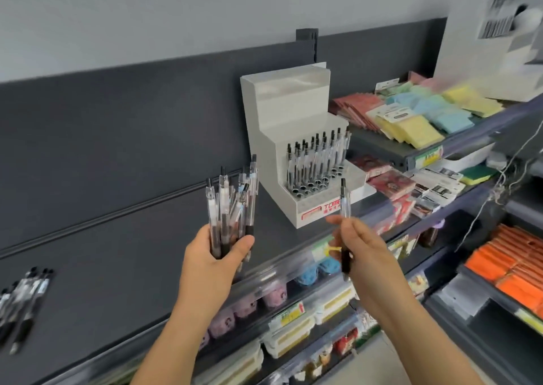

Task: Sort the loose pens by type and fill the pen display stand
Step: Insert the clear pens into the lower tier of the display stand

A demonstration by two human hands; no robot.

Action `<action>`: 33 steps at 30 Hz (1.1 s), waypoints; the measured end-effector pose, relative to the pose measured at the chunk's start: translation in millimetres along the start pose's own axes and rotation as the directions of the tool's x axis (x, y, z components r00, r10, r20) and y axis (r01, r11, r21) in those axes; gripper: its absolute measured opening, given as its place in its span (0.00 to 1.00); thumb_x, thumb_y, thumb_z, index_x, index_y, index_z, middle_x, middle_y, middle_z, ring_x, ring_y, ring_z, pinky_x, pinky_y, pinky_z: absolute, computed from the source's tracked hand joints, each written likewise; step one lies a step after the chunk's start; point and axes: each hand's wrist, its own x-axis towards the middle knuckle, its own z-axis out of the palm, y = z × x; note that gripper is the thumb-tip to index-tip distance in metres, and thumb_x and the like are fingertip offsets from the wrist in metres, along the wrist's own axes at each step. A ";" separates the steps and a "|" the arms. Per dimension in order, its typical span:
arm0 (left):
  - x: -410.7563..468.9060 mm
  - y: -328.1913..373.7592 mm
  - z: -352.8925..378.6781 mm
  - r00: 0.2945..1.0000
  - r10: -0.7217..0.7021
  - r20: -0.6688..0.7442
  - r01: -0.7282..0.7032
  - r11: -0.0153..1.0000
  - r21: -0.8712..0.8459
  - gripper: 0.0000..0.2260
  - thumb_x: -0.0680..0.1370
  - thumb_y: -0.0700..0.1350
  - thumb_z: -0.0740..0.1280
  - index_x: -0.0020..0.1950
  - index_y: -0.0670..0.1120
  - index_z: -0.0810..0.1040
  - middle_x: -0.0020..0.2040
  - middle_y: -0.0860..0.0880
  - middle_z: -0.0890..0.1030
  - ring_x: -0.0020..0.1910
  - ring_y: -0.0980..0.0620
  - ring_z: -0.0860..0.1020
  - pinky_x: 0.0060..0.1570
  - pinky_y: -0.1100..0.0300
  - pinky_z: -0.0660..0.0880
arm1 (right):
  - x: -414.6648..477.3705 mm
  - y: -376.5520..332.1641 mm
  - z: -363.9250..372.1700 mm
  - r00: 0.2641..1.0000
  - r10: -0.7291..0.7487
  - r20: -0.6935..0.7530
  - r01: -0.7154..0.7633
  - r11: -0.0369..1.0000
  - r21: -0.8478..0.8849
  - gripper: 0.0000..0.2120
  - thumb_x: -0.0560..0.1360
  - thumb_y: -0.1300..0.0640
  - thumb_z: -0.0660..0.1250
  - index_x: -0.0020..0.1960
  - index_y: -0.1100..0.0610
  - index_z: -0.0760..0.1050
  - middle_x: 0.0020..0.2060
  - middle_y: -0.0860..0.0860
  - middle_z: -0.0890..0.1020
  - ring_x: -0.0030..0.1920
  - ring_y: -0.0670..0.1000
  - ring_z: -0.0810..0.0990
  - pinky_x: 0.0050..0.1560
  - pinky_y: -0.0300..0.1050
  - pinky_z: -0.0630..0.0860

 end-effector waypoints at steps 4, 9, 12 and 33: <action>23.0 2.4 16.1 0.999 0.018 -0.037 -0.017 0.999 0.028 0.06 0.72 0.45 0.72 0.44 0.51 0.76 0.35 0.48 0.82 0.31 0.55 0.77 0.36 0.64 0.71 | 30.5 -2.8 -20.1 0.997 -0.050 -0.066 0.049 0.999 -0.015 0.11 0.79 0.56 0.58 0.52 0.50 0.79 0.34 0.52 0.69 0.37 0.48 0.70 0.42 0.37 0.70; 64.9 1.2 36.3 0.997 0.031 -0.064 -0.033 0.999 -0.026 0.06 0.72 0.44 0.72 0.44 0.49 0.76 0.34 0.50 0.82 0.29 0.58 0.76 0.35 0.65 0.71 | 73.8 -7.8 -29.6 0.987 -0.106 -0.125 0.100 0.994 -0.051 0.08 0.79 0.59 0.58 0.50 0.56 0.77 0.37 0.49 0.74 0.38 0.45 0.73 0.48 0.42 0.72; 90.4 2.2 50.4 0.997 0.030 -0.066 -0.033 0.998 -0.046 0.06 0.72 0.44 0.72 0.44 0.50 0.76 0.34 0.59 0.81 0.29 0.64 0.77 0.30 0.73 0.71 | 102.1 -15.2 -33.0 0.975 -0.120 -0.189 0.094 0.986 -0.141 0.09 0.78 0.57 0.62 0.44 0.62 0.76 0.41 0.46 0.79 0.43 0.45 0.74 0.50 0.44 0.71; 150.6 16.3 92.7 0.967 0.007 -0.254 0.002 0.999 0.033 0.06 0.72 0.45 0.72 0.41 0.50 0.75 0.32 0.61 0.79 0.29 0.67 0.74 0.35 0.62 0.68 | 211.5 -39.9 -52.2 0.883 -0.468 0.034 0.417 0.750 -0.513 0.05 0.78 0.55 0.61 0.47 0.45 0.71 0.36 0.46 0.80 0.36 0.49 0.80 0.40 0.49 0.78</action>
